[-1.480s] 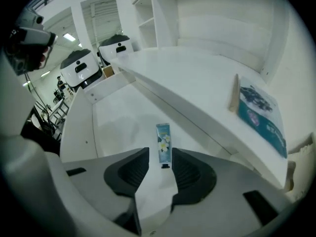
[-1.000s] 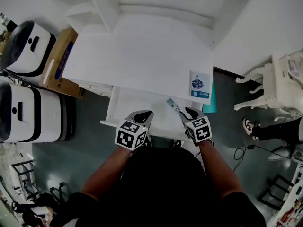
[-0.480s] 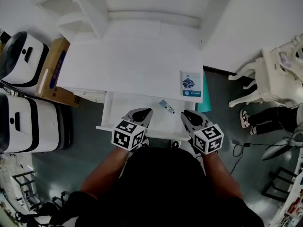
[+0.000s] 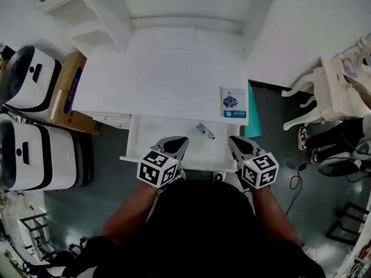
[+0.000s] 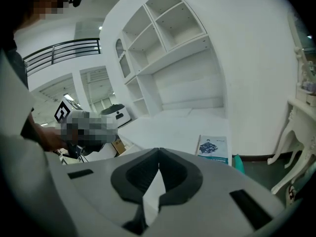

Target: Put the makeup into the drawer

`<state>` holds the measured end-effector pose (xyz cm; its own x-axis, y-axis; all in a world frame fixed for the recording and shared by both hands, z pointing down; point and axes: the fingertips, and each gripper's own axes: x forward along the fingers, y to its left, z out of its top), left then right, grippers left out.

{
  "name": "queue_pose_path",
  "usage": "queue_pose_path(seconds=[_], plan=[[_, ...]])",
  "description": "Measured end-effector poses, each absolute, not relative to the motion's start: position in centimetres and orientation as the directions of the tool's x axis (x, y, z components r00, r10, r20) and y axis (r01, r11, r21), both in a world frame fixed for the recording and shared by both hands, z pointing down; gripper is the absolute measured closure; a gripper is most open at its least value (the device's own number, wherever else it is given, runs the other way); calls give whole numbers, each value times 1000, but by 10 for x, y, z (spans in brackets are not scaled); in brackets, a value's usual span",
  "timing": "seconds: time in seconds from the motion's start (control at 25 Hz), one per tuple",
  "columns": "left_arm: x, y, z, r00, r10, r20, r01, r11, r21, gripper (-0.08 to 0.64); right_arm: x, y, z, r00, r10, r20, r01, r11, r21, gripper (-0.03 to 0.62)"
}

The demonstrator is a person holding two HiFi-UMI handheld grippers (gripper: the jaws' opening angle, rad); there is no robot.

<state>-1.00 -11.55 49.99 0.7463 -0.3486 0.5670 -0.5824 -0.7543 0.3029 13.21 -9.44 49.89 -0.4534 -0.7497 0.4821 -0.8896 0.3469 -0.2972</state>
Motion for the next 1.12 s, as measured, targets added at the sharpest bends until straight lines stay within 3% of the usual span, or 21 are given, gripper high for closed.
queue_pose_path(seconds=[1.12], plan=[[2, -116, 501, 734, -359, 577, -583, -769, 263, 549, 131, -90, 527, -468, -688, 555, -883, 340, -323, 561]])
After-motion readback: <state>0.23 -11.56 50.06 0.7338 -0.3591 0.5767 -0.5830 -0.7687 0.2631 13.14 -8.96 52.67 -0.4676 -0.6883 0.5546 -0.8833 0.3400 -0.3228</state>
